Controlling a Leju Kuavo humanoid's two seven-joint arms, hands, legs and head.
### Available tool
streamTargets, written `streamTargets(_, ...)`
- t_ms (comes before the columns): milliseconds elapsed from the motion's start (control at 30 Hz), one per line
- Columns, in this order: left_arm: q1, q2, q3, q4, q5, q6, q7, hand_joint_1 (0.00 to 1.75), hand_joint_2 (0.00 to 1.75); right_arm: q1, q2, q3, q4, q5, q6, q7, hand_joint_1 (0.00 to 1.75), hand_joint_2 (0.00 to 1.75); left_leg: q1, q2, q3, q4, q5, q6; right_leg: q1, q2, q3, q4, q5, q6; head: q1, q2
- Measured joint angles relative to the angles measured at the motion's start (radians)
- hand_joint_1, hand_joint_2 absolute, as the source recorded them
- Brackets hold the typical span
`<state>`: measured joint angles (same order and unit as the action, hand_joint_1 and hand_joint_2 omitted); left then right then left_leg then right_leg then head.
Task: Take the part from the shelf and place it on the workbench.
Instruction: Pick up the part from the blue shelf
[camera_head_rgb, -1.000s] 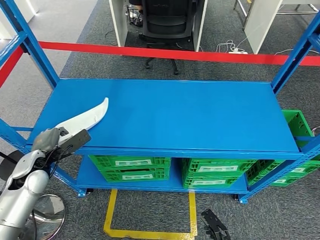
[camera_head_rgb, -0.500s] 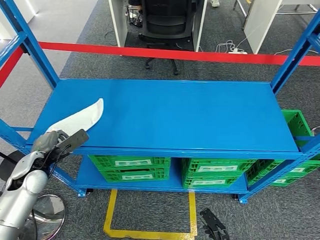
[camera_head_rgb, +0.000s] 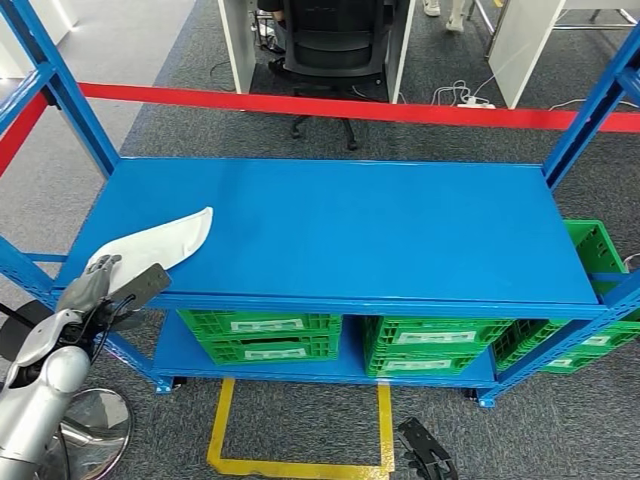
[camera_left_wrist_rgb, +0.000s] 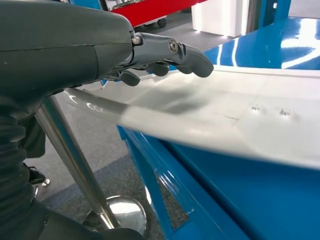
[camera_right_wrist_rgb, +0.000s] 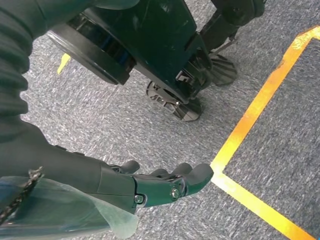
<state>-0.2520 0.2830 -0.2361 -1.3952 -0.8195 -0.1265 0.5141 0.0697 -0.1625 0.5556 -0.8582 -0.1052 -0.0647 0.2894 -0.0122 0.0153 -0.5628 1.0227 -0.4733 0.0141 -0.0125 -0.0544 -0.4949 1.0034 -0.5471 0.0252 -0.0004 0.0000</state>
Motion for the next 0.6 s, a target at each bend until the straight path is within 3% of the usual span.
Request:
streamTargets(533,0.014,0.01,0.012,0.018,-0.011,0.008,0.0,0.01,1.75,0.004,0.0,0.003,-0.004,-0.001,0.0,-0.002,0.0,1.75,0.0,0.0,0.0,0.0,0.0,0.0,0.0,0.0,0.0,0.0,0.0,0.0,0.0,0.0)
streamTargets(567,0.014,0.01,0.012,0.018,-0.015,0.008,0.004,0.23,1.75,0.004,0.0,0.003,-0.005,-0.001,-0.001,0.001,0.0,1.75,0.0,0.0,0.0,0.0,0.0,0.0,0.0,0.0,0.0,0.0,0.0,0.0,0.0,0.0)
streamTargets(600,0.014,0.01,0.013,0.018,-0.021,0.009,0.008,0.61,1.75,0.005,0.0,0.003,-0.007,-0.001,-0.001,0.005,0.0,1.75,0.0,0.0,0.0,0.0,0.0,0.0,0.0,0.0,0.0,0.0,0.0,0.0,0.0,0.0)
